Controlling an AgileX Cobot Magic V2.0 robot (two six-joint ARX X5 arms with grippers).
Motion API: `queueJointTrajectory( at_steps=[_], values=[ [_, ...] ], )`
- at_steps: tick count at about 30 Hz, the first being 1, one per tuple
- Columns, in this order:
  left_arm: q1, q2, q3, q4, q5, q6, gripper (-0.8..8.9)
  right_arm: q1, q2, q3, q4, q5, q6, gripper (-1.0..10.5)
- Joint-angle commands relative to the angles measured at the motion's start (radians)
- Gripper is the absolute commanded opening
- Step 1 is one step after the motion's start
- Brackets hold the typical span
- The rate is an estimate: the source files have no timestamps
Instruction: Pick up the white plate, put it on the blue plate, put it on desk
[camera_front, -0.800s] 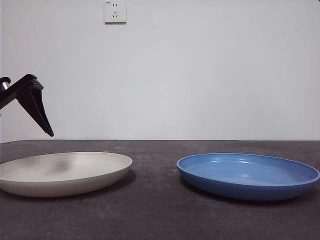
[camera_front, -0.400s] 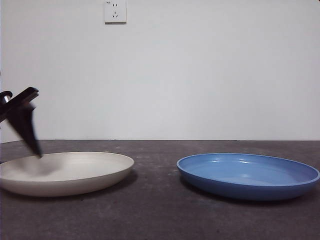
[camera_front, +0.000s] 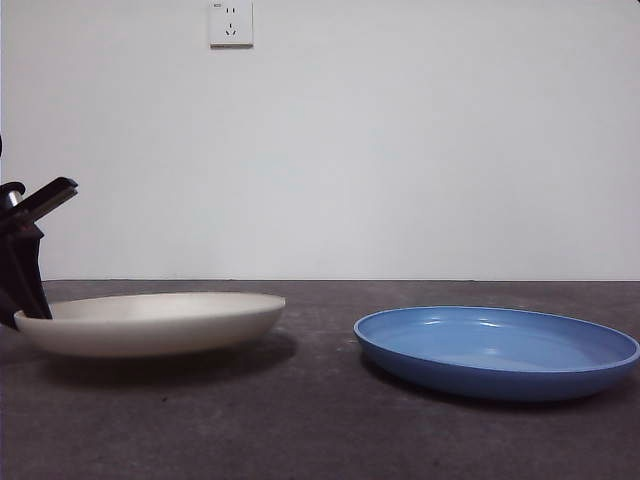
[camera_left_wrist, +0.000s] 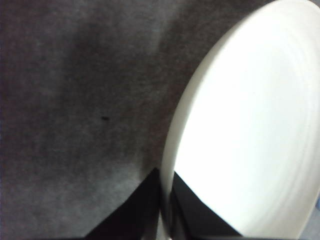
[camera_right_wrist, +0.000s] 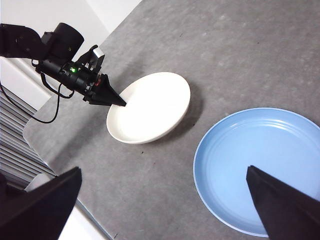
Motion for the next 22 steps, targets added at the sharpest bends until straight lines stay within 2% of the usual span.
queueJointTrajectory(
  at_steps=[1,6,13,22],
  values=[
    [-0.004,0.009,0.055,-0.021,0.003,0.01,0.14,0.005,0.002,0.018,0.005,0.008,0.008,5.8],
    [-0.041,0.0,0.142,-0.118,0.005,-0.022,0.15,0.004,-0.01,0.028,-0.031,0.024,0.011,5.7],
    [-0.176,-0.002,0.309,-0.238,0.005,-0.038,0.15,0.003,-0.037,0.077,-0.11,0.126,-0.003,5.7],
    [-0.399,0.024,0.43,-0.196,0.003,-0.137,0.15,0.004,-0.044,0.192,-0.217,0.188,-0.029,5.7]
  ],
)
